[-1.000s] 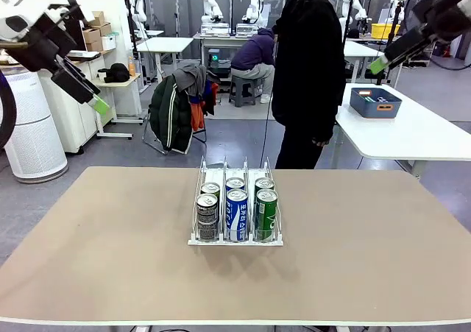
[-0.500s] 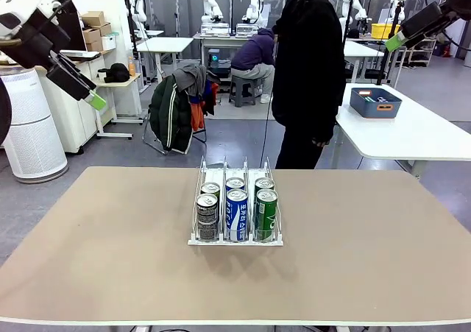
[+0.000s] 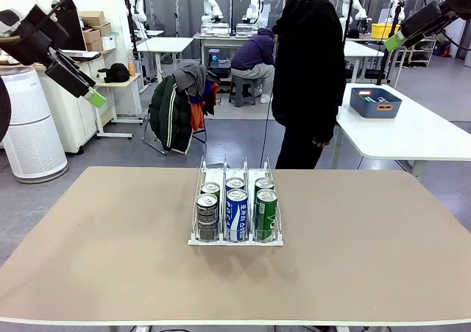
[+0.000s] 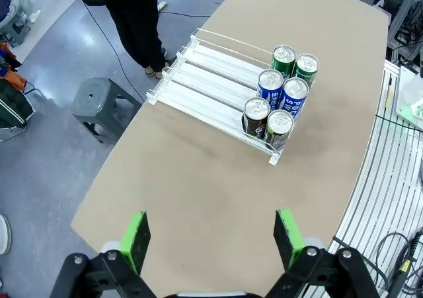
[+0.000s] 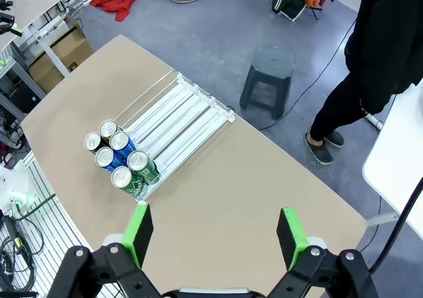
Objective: Fill the beverage cans into the dispenser.
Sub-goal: Pick up the Ionic drink handed by the human.
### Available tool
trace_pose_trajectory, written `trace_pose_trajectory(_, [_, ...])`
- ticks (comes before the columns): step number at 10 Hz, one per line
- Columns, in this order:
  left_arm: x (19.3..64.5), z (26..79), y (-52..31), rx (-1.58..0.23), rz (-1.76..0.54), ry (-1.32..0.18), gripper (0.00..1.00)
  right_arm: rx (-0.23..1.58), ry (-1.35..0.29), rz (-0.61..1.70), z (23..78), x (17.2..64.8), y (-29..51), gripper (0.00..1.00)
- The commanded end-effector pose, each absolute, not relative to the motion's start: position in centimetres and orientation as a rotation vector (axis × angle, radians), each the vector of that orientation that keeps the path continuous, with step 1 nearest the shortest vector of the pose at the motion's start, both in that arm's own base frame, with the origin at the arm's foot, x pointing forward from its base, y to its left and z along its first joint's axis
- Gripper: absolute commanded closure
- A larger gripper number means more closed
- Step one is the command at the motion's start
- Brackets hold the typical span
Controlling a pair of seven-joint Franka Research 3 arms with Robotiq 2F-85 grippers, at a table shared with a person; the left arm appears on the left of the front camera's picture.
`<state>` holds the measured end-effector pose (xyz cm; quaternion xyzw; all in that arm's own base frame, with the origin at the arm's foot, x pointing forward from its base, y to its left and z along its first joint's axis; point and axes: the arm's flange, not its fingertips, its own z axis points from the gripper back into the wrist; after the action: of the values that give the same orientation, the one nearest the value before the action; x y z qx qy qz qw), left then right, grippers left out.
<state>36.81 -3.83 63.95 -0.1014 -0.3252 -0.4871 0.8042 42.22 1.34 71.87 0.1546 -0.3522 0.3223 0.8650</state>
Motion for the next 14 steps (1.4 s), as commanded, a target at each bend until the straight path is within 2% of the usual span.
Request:
trace_pose_trajectory(1, [36.8, 63.9, -3.8, -0.222, -1.046, -0.690, 0.00, 0.324, -0.738, 0.675, 71.9, 42.2, 1.3, 0.00])
trace_pose_trajectory(4, [36.8, 63.9, -3.8, -0.222, -1.046, -0.690, 0.00, 0.322, -0.721, 0.747, 75.5, 42.1, 0.1, 0.00])
trace_pose_trajectory(10, [36.8, 64.0, -3.8, -0.217, -1.044, -0.696, 0.00, 0.373, -0.836, 0.722, 79.2, 42.1, -2.7, 0.00])
trace_pose_trajectory(14, [36.5, 69.8, -2.8, -0.160, -1.012, -0.846, 0.00, 0.368, -0.830, 0.690, 79.4, 42.2, -2.5, 0.00])
